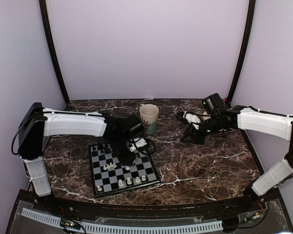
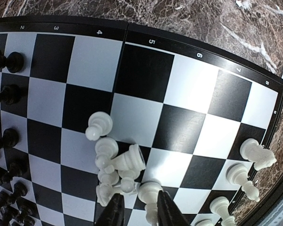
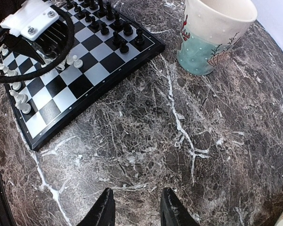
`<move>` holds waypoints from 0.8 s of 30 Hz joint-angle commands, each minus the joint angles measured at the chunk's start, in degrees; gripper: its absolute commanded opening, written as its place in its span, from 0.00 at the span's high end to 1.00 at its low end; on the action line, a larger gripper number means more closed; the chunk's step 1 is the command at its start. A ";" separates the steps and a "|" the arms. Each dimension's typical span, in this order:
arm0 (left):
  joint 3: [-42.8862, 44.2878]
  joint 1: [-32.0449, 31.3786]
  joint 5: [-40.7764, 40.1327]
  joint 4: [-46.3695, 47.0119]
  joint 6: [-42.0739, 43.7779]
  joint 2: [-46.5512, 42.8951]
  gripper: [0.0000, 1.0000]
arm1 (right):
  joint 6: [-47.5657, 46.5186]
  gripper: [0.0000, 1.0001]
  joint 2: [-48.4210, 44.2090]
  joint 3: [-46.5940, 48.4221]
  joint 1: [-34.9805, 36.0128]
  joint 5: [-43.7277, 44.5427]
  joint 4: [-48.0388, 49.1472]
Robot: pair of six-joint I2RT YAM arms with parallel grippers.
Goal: Set up the chess pieces on the board
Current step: Pick up the bishop from the chessboard.
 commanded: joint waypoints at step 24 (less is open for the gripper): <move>-1.39 -0.58 2.43 -3.31 0.84 -2.66 0.89 | -0.38 0.67 1.67 -0.54 -0.02 -0.49 1.26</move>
